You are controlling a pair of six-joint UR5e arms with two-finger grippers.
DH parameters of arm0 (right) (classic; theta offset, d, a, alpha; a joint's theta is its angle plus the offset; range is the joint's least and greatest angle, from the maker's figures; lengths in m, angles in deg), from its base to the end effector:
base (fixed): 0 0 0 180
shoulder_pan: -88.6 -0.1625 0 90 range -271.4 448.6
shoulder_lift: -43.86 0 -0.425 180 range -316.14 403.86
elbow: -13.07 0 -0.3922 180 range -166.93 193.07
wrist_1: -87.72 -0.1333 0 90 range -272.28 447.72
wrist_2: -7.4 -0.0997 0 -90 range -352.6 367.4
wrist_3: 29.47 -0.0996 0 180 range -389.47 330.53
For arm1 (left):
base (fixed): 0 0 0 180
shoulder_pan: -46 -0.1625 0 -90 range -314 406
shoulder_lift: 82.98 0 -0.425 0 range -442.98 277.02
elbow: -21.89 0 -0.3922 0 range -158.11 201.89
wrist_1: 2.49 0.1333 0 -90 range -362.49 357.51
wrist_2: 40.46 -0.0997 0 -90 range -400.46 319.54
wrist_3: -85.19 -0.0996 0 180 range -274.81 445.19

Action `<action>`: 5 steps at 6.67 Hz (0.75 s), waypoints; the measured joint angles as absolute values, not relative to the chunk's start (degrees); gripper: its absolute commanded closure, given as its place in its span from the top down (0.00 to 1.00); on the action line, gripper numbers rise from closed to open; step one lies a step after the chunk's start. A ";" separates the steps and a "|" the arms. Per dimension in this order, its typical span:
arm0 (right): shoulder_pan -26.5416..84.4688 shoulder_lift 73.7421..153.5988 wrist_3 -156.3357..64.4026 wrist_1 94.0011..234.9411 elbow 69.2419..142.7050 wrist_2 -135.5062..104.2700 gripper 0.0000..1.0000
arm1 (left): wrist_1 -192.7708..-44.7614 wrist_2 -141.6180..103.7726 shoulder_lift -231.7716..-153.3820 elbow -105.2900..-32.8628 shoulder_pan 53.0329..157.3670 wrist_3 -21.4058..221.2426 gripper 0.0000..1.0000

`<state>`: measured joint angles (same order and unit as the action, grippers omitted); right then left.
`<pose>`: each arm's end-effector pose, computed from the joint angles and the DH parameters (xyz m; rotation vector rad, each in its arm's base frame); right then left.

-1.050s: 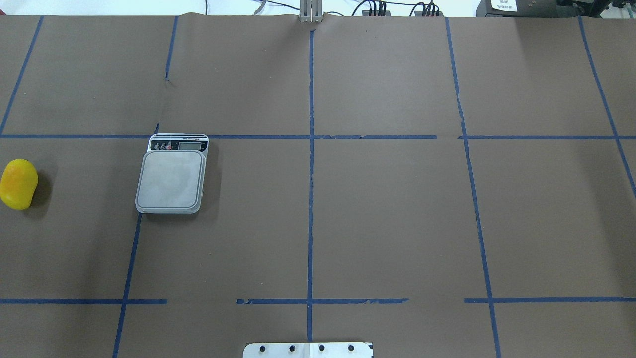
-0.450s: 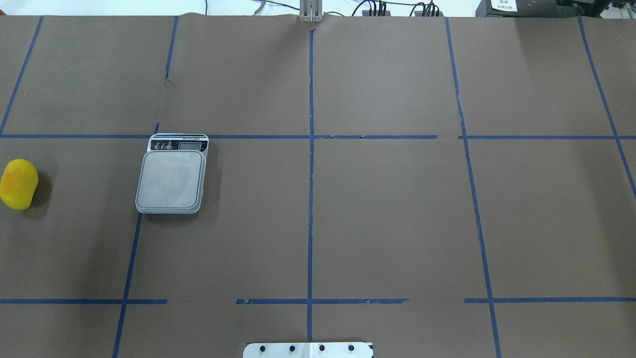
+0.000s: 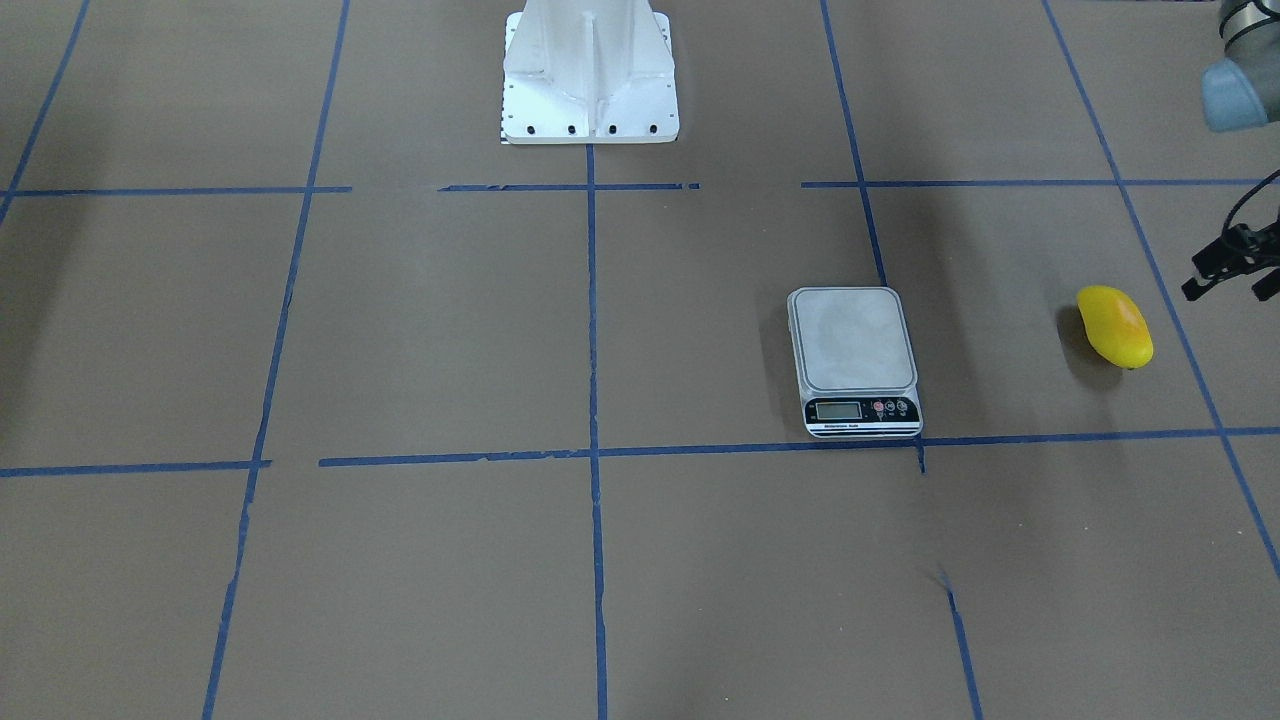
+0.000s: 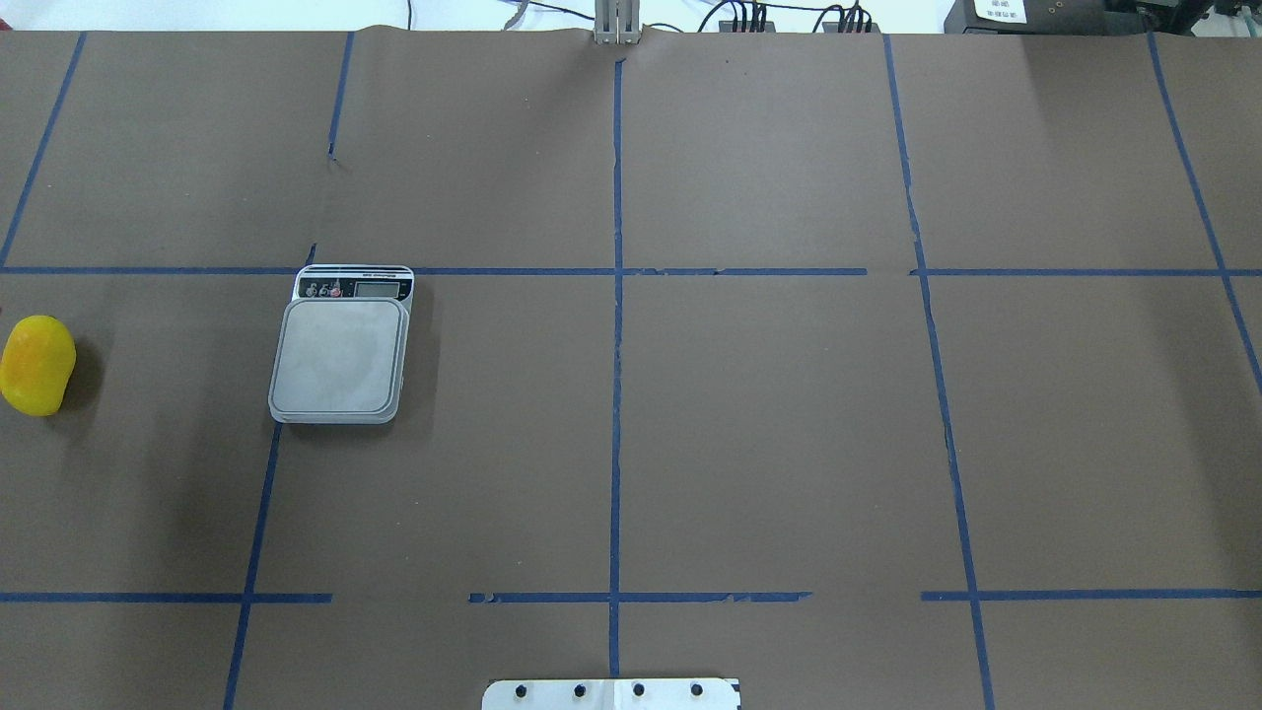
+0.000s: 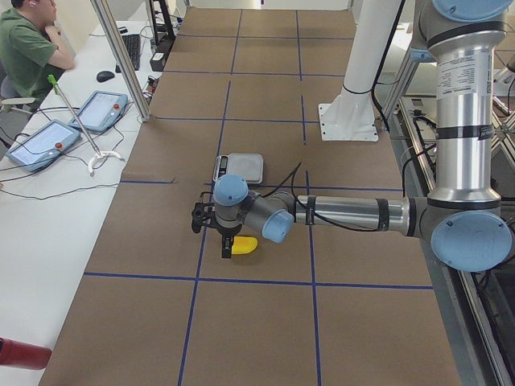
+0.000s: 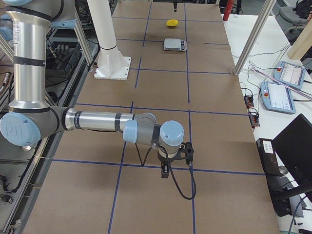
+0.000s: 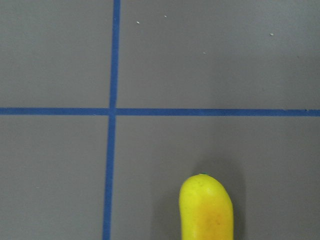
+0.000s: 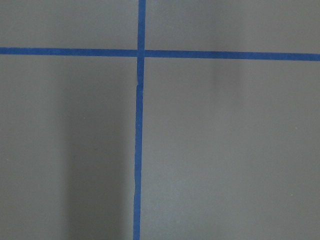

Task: Weigh mango
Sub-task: 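Lower the left gripper onto the yellow mango and close it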

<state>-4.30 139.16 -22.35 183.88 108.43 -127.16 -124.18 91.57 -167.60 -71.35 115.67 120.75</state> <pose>0.0858 -0.4408 0.6664 -0.0328 -0.7828 -0.0284 0.1027 -0.4688 0.6155 0.0987 0.8627 -0.0598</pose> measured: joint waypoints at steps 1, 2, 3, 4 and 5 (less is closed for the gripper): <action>-4.30 139.15 -22.35 183.88 108.43 -127.16 1.00 | -127.59 90.29 -167.80 -69.37 113.54 122.94 1.00; -4.30 139.14 -22.34 183.88 108.43 -127.16 1.00 | -130.10 89.46 -168.06 -67.24 112.01 123.72 1.00; -4.30 139.16 -22.35 183.85 108.43 -127.16 1.00 | -131.41 88.13 -168.52 -65.53 110.19 124.11 1.00; -4.31 139.17 -22.35 183.84 108.43 -127.16 1.00 | -131.84 86.91 -169.23 -64.09 108.59 124.35 0.94; -4.31 139.18 -22.35 183.86 108.43 -127.16 1.00 | -131.98 86.40 -169.94 -62.81 107.43 124.46 0.48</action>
